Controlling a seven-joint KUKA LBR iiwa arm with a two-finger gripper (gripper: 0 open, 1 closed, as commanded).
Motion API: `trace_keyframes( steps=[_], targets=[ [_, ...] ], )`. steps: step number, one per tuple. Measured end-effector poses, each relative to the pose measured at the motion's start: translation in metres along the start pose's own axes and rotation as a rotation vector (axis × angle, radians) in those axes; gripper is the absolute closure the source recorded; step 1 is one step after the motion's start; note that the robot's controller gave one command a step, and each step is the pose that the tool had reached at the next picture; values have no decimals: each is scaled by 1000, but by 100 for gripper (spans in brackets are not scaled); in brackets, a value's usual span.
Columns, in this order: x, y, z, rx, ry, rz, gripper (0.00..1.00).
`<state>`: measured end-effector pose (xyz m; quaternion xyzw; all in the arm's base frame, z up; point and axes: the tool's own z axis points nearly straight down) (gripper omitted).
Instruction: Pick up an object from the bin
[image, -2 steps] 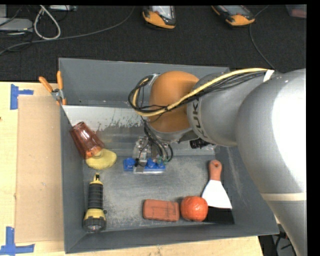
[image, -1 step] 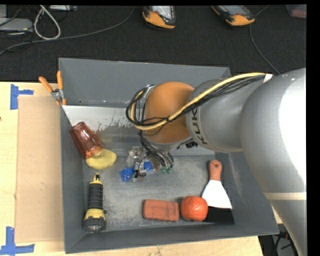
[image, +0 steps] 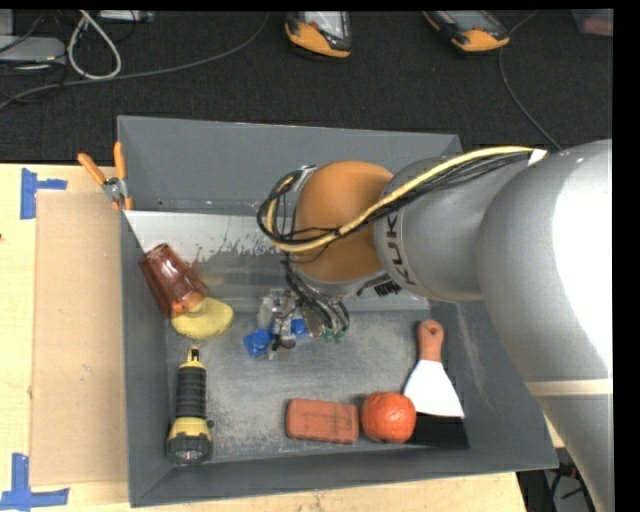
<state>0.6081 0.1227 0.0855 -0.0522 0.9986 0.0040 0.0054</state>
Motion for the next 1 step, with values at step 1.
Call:
trace_keyframes(
  steps=[1],
  targets=[
    [-4,-20,-205,2,4,159,100]
  ],
)
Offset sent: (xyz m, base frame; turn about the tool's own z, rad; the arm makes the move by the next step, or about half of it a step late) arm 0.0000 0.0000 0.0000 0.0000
